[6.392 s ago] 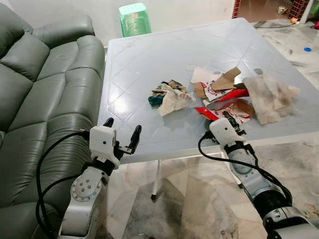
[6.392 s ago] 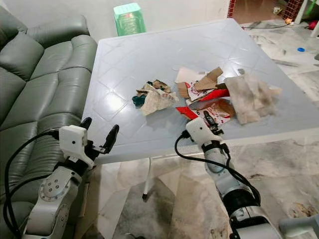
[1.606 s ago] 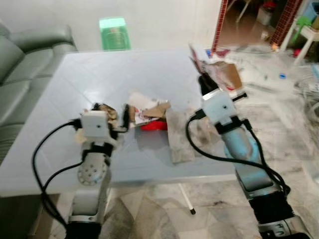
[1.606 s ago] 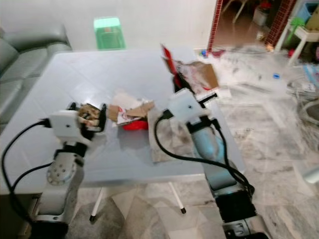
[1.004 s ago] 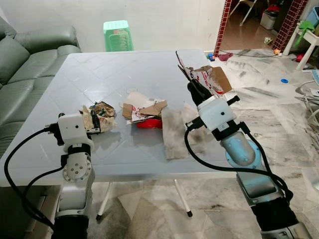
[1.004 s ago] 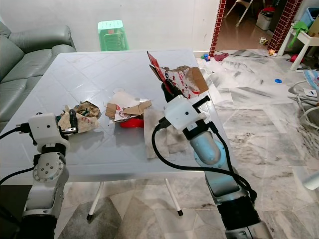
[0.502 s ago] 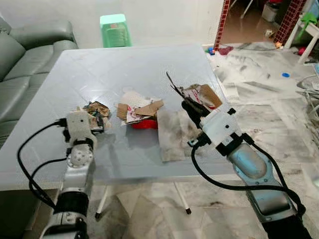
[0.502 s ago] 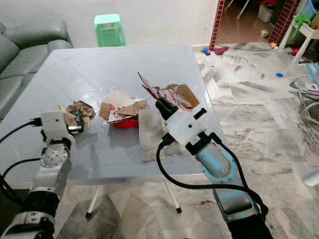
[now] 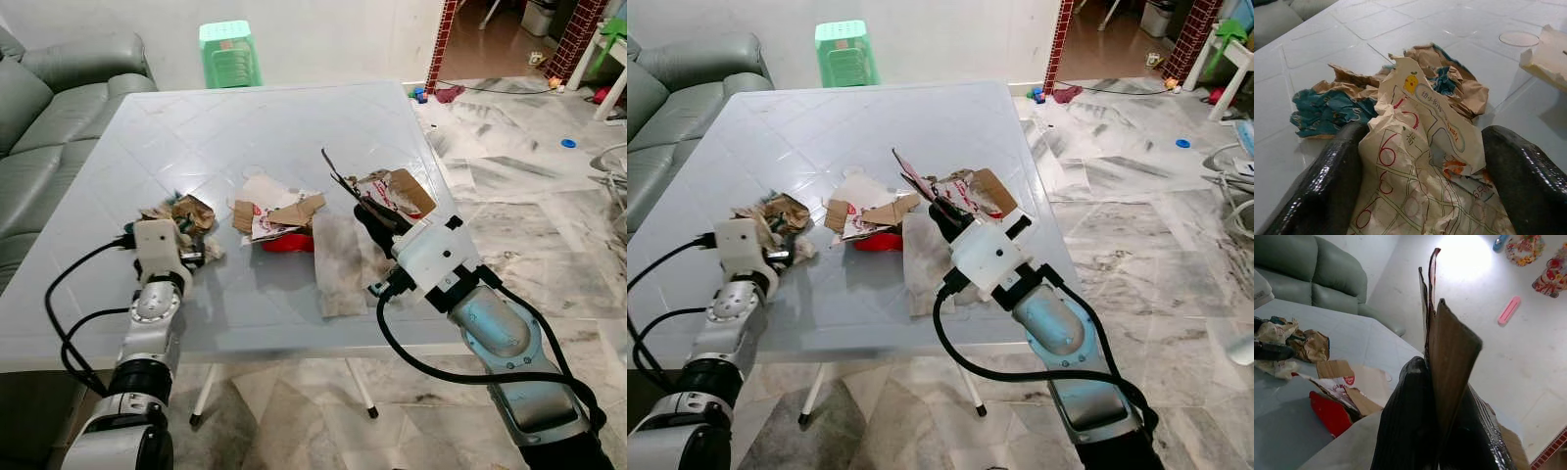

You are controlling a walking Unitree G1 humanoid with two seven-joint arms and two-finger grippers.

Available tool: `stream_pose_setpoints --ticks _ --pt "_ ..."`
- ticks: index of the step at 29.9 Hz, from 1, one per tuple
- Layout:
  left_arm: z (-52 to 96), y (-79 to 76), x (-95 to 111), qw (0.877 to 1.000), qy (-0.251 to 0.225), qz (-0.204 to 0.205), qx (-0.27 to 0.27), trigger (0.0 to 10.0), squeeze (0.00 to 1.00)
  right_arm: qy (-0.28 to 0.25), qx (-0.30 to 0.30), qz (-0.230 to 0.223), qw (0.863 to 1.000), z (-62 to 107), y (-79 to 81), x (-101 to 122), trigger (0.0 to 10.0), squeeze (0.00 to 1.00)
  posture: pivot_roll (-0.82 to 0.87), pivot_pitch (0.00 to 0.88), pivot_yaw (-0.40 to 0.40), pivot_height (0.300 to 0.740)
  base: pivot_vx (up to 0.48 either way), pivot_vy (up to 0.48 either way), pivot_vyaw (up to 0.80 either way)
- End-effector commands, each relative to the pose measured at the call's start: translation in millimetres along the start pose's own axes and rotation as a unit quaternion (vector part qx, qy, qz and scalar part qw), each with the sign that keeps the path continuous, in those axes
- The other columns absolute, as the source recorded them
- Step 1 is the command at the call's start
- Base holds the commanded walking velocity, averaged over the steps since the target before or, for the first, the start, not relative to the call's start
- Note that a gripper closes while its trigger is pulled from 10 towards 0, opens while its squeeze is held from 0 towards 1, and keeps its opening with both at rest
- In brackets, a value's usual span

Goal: Picking trash to rubbish bin

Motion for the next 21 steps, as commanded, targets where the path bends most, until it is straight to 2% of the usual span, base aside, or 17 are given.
stream_pose_setpoints --ticks 1,7,10,16,19,21 --pt "-1.2 2.1 -1.7 1.000 0.006 0.001 0.002 0.0 0.00 -0.010 0.013 -0.005 1.000 -0.8 3.1 7.0 10.0 0.00 -0.10 0.115 0.034 0.740 0.000 0.000 0.00" --pt "-1.5 3.9 -0.1 1.000 -0.001 0.006 0.000 0.0 0.00 -0.016 0.030 -0.013 0.999 -0.5 8.1 10.8 10.0 0.00 -0.10 0.107 0.035 0.740 0.000 0.000 0.00" --pt "-1.9 1.2 9.5 1.000 -0.026 0.009 -0.004 0.0 0.00 -0.016 0.031 -0.013 0.999 -1.3 8.4 10.5 10.0 0.00 -0.10 0.102 0.037 0.740 0.000 0.000 0.00" --pt "-2.8 -2.4 17.0 0.999 -0.042 0.012 -0.009 0.0 0.00 -0.017 0.032 -0.013 0.999 -2.2 8.5 10.7 10.0 0.00 -0.10 0.097 0.038 0.740 0.000 0.000 0.00" --pt "-2.3 -2.9 26.8 0.998 -0.066 0.014 -0.008 0.0 0.00 -0.018 0.031 -0.012 0.999 -2.8 8.5 10.9 10.0 0.00 -0.10 0.094 0.039 0.740 0.000 0.000 0.00" --pt "0.5 -3.4 41.0 0.995 -0.104 0.006 -0.004 0.0 0.00 -0.018 0.031 -0.011 0.999 -3.0 8.3 10.8 10.0 0.00 -0.10 0.094 0.039 0.740 0.000 0.000 0.00"
Point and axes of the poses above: a point about 5 cm out from each wrist's last joint towards the gripper, its own z axis pointing back from the gripper into the wrist, its own x axis along the axis of the wrist's last joint, y = z × x, the point moved 6 cm from there along -z, pointing out of the wrist towards the gripper, and after that the axes turned 7 degrees about z, right-handed, at the moved point
